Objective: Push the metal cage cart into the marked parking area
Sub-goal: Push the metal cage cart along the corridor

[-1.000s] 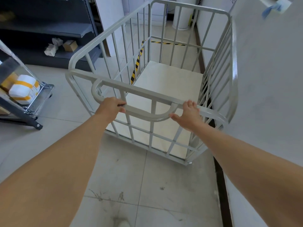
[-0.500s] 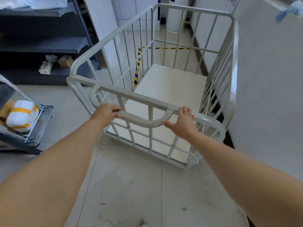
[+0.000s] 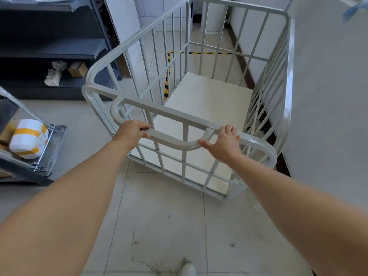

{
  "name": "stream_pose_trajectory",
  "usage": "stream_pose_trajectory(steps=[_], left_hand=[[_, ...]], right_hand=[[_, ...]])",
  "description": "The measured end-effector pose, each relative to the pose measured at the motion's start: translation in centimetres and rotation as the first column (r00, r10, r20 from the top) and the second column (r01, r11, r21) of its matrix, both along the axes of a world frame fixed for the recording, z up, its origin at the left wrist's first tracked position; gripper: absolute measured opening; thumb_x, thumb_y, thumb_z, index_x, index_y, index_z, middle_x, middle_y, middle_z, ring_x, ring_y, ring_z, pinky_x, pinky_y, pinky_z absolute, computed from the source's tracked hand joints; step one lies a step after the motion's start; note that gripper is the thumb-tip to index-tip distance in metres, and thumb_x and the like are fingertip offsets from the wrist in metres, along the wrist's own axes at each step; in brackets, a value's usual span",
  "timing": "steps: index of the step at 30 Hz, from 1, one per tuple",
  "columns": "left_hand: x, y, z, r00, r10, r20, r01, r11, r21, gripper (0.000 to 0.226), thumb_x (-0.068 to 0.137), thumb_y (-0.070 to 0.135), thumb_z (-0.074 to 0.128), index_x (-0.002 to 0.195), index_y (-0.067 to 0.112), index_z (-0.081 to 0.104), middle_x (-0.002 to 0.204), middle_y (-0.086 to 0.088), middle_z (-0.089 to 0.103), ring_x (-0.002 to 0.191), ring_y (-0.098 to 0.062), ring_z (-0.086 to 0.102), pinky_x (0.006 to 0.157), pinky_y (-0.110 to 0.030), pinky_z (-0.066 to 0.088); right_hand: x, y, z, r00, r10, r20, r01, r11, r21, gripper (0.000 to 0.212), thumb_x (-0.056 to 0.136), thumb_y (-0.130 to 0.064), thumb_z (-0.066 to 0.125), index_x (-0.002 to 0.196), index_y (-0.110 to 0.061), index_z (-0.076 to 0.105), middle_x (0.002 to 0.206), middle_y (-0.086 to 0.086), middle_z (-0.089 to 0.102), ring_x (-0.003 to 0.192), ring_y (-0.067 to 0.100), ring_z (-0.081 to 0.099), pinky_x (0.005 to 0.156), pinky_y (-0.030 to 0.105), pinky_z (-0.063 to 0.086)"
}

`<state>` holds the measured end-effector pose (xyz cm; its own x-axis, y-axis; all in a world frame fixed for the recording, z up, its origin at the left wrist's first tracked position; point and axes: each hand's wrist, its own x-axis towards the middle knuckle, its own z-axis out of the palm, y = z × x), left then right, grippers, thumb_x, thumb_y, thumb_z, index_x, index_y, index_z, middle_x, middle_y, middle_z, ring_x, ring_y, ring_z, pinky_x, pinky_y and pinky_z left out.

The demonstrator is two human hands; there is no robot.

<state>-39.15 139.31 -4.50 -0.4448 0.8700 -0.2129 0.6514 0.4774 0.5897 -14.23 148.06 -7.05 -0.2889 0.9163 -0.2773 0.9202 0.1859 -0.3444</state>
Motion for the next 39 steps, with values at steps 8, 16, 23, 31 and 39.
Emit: stream_pose_trajectory(steps=[8, 16, 23, 31, 39], left_hand=[[-0.5, -7.3, 0.2, 1.000, -0.001, -0.015, 0.001, 1.000, -0.002, 0.029, 0.083, -0.004, 0.060, 0.109, 0.004, 0.070, 0.099, -0.013, 0.068, 0.102, -0.029, 0.058, 0.095, -0.034, 0.041], [2.1, -17.3, 0.1, 0.999, 0.031, -0.021, -0.031, 0.999, -0.007, 0.034, 0.085, -0.002, 0.063, 0.118, 0.005, 0.067, 0.112, -0.015, 0.068, 0.109, -0.029, 0.058, 0.092, -0.025, 0.036], [4.0, -25.6, -0.2, 0.999, 0.049, -0.001, -0.049, 0.998, -0.038, 0.039, 0.083, 0.000, 0.065, 0.121, 0.007, 0.065, 0.111, -0.011, 0.070, 0.111, -0.026, 0.060, 0.098, -0.028, 0.039], [5.9, -32.9, 0.1, 1.000, 0.027, 0.007, -0.027, 0.998, -0.057, 0.038, 0.082, 0.002, 0.065, 0.121, 0.006, 0.066, 0.116, -0.011, 0.068, 0.110, -0.028, 0.060, 0.097, -0.030, 0.039], [9.0, -35.7, -0.2, 1.000, 0.024, -0.009, -0.024, 0.998, -0.050, 0.030, 0.083, -0.002, 0.062, 0.113, 0.001, 0.068, 0.111, -0.016, 0.066, 0.105, -0.033, 0.060, 0.095, -0.035, 0.043]], right_hand=[[-0.5, -7.4, -0.2, 1.000, 0.024, 0.016, -0.024, 1.000, -0.005, 0.105, 0.084, -0.068, 0.045, 0.152, -0.001, 0.001, 0.161, 0.015, -0.005, 0.148, 0.031, -0.011, 0.119, 0.046, -0.004], [2.1, -17.2, -0.4, 0.998, 0.059, -0.006, -0.059, 0.998, -0.009, 0.105, 0.085, -0.067, 0.045, 0.152, -0.001, -0.001, 0.160, 0.015, -0.008, 0.147, 0.031, -0.014, 0.118, 0.046, -0.005], [4.3, -25.2, 0.1, 0.998, 0.060, -0.001, -0.060, 0.997, -0.042, 0.105, 0.085, -0.066, 0.047, 0.152, -0.001, -0.001, 0.160, 0.014, -0.009, 0.148, 0.030, -0.014, 0.118, 0.045, -0.006], [6.2, -32.1, 0.1, 0.998, 0.060, -0.004, -0.060, 0.997, -0.038, 0.105, 0.085, -0.064, 0.049, 0.152, -0.001, -0.002, 0.161, 0.014, -0.009, 0.147, 0.029, -0.016, 0.118, 0.046, -0.006], [8.5, -34.4, 0.0, 0.997, 0.068, 0.028, -0.067, 0.997, -0.041, 0.103, 0.087, -0.061, 0.050, 0.152, -0.002, -0.005, 0.160, 0.012, -0.012, 0.147, 0.029, -0.017, 0.118, 0.046, -0.006]])
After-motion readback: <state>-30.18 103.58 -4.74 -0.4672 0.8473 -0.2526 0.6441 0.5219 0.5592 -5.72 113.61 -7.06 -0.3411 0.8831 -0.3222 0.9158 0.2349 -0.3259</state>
